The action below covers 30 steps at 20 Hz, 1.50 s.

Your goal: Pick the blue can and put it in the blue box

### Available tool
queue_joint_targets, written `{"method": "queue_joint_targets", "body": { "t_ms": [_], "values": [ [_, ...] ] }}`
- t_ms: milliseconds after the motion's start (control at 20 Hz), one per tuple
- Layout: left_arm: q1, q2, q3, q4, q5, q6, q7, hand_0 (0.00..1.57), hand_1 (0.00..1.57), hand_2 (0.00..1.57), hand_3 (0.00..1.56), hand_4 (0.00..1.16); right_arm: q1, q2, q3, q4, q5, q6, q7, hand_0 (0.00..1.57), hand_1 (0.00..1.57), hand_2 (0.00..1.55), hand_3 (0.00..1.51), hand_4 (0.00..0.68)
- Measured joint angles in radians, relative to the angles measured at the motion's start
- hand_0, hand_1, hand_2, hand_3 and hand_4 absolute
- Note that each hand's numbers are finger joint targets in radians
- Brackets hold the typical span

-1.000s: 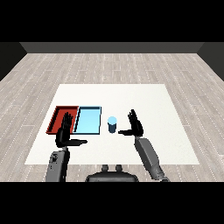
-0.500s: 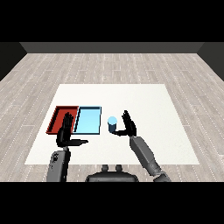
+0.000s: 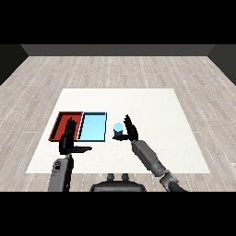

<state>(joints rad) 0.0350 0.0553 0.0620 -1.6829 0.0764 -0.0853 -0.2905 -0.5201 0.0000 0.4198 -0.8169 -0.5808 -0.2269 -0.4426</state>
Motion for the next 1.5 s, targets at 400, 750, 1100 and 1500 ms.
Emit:
{"method": "queue_joint_targets", "body": {
  "t_ms": [400, 750, 1100, 1500],
  "values": [
    [-0.009, -0.003, 0.005, 0.01, 0.005, -0.002, -0.006, 0.0, 0.0, 0.0, 0.0, 0.0, -0.104, 0.0, 0.113, 0.086, -0.123, -0.063, -0.004, 0.0, 0.0, 0.0, 0.0, 0.0],
    [0.017, -0.016, -0.011, -0.019, 0.002, 0.002, 0.001, 0.0, 0.0, 0.0, 0.0, 0.0, -0.174, 0.0, 0.219, 0.172, -0.252, -0.075, -0.043, 0.0, 0.0, 0.0, 0.0, 0.0],
    [0.006, -0.007, 0.011, -0.011, 0.028, -0.009, 0.003, 0.0, 0.0, 0.0, 0.0, 0.0, -0.235, 0.0, 0.307, 0.242, -0.375, -0.079, -0.074, 0.0, 0.0, 0.0, 0.0, 0.0],
    [0.006, -0.009, 0.017, -0.02, 0.023, 0.005, 0.01, 0.0, 0.0, 0.0, 0.0, 0.0, -0.274, -0.001, 0.386, 0.269, -0.468, -0.176, -0.051, 1.57, 1.57, 1.55, 1.51, 0.538]
  ]
}}
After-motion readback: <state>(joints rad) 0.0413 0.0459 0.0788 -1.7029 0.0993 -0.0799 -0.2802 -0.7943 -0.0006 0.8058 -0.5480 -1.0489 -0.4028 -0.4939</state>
